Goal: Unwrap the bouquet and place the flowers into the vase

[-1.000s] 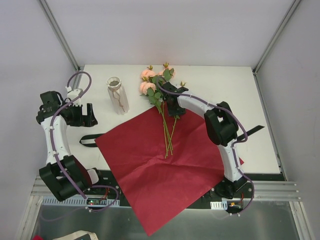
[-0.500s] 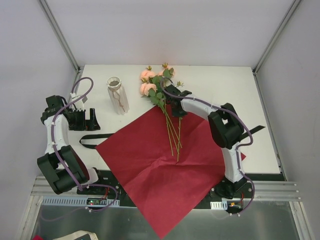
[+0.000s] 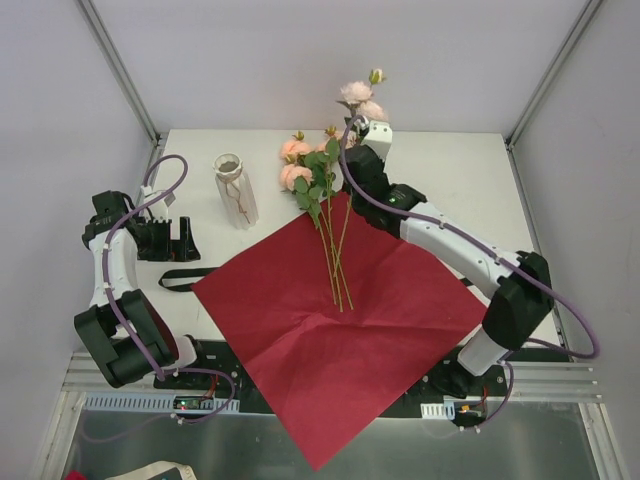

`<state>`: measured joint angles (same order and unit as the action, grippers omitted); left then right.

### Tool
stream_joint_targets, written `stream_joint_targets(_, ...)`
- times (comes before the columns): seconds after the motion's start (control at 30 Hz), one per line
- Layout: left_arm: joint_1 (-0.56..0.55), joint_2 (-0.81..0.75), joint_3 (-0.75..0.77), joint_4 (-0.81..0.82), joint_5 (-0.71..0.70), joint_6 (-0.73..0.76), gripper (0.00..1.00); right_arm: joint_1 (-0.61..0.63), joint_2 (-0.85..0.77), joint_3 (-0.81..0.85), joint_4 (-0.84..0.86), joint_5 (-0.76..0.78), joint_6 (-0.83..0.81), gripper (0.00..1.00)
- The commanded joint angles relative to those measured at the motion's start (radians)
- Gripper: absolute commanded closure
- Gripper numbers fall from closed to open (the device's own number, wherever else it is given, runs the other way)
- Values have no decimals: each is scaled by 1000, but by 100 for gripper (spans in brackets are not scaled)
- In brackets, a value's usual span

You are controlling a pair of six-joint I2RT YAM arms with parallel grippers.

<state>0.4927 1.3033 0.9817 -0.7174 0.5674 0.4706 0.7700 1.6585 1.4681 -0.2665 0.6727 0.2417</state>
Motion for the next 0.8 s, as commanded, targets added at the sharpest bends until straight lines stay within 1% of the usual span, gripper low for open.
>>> stream_joint_targets(0.0,9,10,-11,1,15,25,1,78,-86,46,350,108,-224,99)
stream_joint_targets(0.07,9,17,-14,1,17,23,1,103,-77,95,442,91,-292,99)
stream_joint_targets(0.1,7,20,-15,3,19,20,1,124,-62,101,593,74,-377,99)
stream_joint_targets(0.13,6,21,-21,3,22,20,1,136,-52,98,686,38,-415,99)
stream_joint_targets(0.17,7,22,-24,6,22,22,1,143,-45,84,779,-96,-456,99)
stream_joint_targets(0.2,7,17,-28,6,23,25,1,146,-20,83,950,-173,-491,99)
stream_joint_targets(0.27,7,14,-40,12,23,30,1,152,16,96,1097,-325,-521,99)
stream_joint_targets(0.3,7,14,-43,13,23,31,1,166,55,139,1186,-359,-539,99)
stream_joint_targets(0.33,7,14,-49,16,22,31,1,170,73,164,1211,-395,-577,99)
stream_joint_targets(0.37,7,13,-52,18,22,30,1,178,92,197,1224,-442,-588,99)
stream_joint_targets(0.4,7,13,-57,22,23,31,1,187,122,252,1230,-461,-594,99)
stream_joint_targets(0.47,7,11,-60,22,29,33,1,189,162,305,1233,-516,-594,99)
stream_joint_targets(0.6,7,1,-69,21,42,34,1,192,227,422,1233,-562,-598,99)
stream_joint_targets(0.77,9,-10,-83,21,49,39,1,190,325,580,1219,-571,-584,99)
